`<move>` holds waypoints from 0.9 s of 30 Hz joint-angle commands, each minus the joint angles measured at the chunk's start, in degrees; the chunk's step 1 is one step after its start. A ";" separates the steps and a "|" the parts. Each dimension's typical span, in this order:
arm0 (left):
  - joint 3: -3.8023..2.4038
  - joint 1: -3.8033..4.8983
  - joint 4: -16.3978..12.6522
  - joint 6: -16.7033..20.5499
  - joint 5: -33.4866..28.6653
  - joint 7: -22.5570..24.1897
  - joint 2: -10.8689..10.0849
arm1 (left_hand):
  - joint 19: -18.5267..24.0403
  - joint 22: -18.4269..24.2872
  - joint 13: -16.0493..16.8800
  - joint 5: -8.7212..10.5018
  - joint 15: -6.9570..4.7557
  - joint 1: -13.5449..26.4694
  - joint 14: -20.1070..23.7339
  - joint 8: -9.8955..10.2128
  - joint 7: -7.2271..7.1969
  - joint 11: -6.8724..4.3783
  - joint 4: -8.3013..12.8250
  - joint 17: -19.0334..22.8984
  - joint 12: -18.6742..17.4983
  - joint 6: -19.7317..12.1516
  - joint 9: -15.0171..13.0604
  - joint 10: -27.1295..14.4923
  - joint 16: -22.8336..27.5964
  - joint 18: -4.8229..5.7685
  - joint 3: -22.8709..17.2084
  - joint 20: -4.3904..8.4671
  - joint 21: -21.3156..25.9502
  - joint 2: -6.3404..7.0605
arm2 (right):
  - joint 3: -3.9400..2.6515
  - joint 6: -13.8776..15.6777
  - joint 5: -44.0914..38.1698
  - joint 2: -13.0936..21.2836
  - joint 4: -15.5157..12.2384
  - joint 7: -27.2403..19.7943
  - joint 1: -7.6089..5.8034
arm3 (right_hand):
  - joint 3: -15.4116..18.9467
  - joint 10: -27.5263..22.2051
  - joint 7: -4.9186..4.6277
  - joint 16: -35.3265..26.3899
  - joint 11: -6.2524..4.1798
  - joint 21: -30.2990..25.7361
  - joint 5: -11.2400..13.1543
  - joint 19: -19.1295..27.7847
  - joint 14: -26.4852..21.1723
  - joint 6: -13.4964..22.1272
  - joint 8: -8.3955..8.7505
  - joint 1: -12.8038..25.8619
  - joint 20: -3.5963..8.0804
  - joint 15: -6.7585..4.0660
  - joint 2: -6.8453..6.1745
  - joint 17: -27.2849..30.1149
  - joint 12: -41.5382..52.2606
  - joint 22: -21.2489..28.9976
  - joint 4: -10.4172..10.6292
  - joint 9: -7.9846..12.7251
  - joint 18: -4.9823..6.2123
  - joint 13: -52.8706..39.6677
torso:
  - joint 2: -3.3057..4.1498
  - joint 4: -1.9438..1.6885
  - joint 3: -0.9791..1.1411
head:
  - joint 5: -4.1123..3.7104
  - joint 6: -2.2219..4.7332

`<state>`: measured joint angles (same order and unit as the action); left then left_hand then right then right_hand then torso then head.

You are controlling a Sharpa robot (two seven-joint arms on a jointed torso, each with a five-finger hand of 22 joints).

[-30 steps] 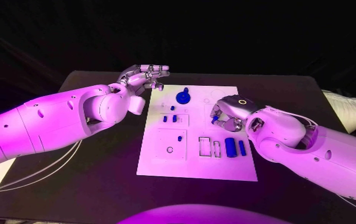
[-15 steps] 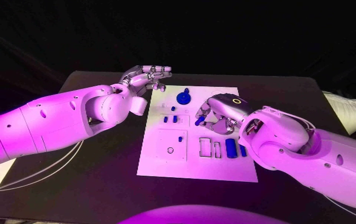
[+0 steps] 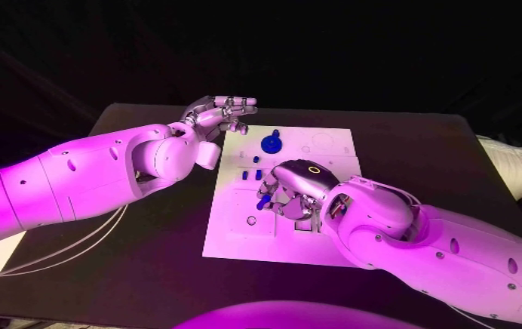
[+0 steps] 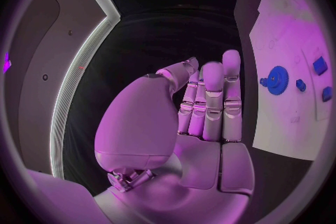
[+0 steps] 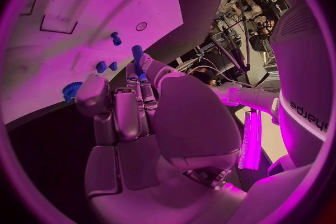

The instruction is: Assemble the parts on the task board

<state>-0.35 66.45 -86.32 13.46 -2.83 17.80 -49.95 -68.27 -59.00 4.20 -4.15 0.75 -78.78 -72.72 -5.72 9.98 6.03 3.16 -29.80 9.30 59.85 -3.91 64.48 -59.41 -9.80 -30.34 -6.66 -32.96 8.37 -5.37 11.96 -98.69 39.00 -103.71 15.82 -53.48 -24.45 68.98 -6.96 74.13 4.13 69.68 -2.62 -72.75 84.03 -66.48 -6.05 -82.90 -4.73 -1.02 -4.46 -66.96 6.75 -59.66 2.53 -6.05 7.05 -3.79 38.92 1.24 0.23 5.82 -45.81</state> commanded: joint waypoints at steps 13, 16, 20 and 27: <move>-0.02 0.03 0.10 -1.30 0.59 0.24 0.31 | 0.37 0.08 -0.08 -0.20 0.13 -0.41 0.41 0.36 0.23 0.08 0.09 0.09 0.23 -0.18 0.09 -0.46 0.23 -0.63 0.21 0.17 0.23 -0.25 | 1.37 -1.46 -2.50 -4.18 4.11 -1.76 1.55 | -0.52 0.95 -0.46 -0.10 -0.43 0.14 -0.37 0.16 2.65 -0.02 0.29 -0.33 -0.27 0.06 0.95 0.21 -0.47 0.30 -0.34 -0.08 -0.58 -0.03 | 0.12 -0.11 0.09 | 0.96 -0.44; -0.02 0.03 0.12 -1.33 0.62 0.24 0.34 | 0.37 0.08 -0.08 -0.20 0.13 -0.41 0.41 0.36 0.23 0.08 0.09 0.09 0.23 -0.18 0.09 -0.46 0.23 -0.63 0.21 0.17 0.23 -0.25 | 1.54 -1.68 -2.80 -4.63 4.59 -1.79 1.66 | -0.56 0.96 -0.47 -0.08 -0.42 0.16 -0.38 0.16 2.65 0.00 0.31 -0.34 -0.27 0.07 0.95 0.20 -0.50 0.28 -0.39 -0.09 -0.58 -0.03 | 0.08 -0.02 0.07 | 1.22 -0.64; -0.02 0.03 0.16 -1.34 0.64 0.22 0.36 | 0.37 0.08 -0.08 -0.20 0.13 -0.41 0.41 0.36 0.23 0.08 0.09 0.09 0.23 -0.18 0.09 -0.46 0.23 -0.63 0.21 0.17 0.23 -0.25 | 1.68 -2.19 -3.39 -4.87 4.93 -1.54 1.74 | -0.56 0.96 -0.47 -0.08 -0.42 0.16 -0.38 0.16 2.65 0.00 0.31 -0.34 -0.27 0.07 0.95 0.20 -0.50 0.28 -0.39 -0.09 -0.58 -0.03 | 0.06 0.03 0.08 | 1.32 -0.78; -0.02 0.03 0.26 -1.43 0.65 0.18 0.48 | 0.37 0.08 -0.08 -0.20 0.13 -0.41 0.41 0.36 0.23 0.08 0.09 0.09 0.23 -0.18 0.09 -0.46 0.23 -0.63 0.21 0.17 0.23 -0.25 | 1.76 -3.52 -4.55 -4.82 5.22 -1.13 1.81 | -0.66 0.97 -0.49 -0.07 -0.40 0.16 -0.40 0.19 2.64 0.00 0.34 -0.35 -0.29 0.08 0.96 0.22 -0.57 0.29 -0.47 -0.10 -0.58 -0.04 | 0.06 0.07 0.03 | 1.46 -0.92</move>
<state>-0.33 66.45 -86.04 13.13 -2.44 17.75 -49.62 -68.27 -59.01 4.21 -4.15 0.75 -78.78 -72.72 -5.72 9.98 6.03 3.16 -29.81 9.30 59.85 -3.91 64.49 -59.41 -9.80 -30.34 -6.66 -32.97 8.37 -3.65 10.40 -101.37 34.24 -98.56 14.71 -51.77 -24.92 68.98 -7.27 74.12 4.13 69.68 -2.77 -72.74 84.03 -66.43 -5.48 -83.18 -4.73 -1.02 -4.29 -66.80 6.04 -59.39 2.05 -6.10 7.05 -3.78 38.99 1.28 0.30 7.21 -46.67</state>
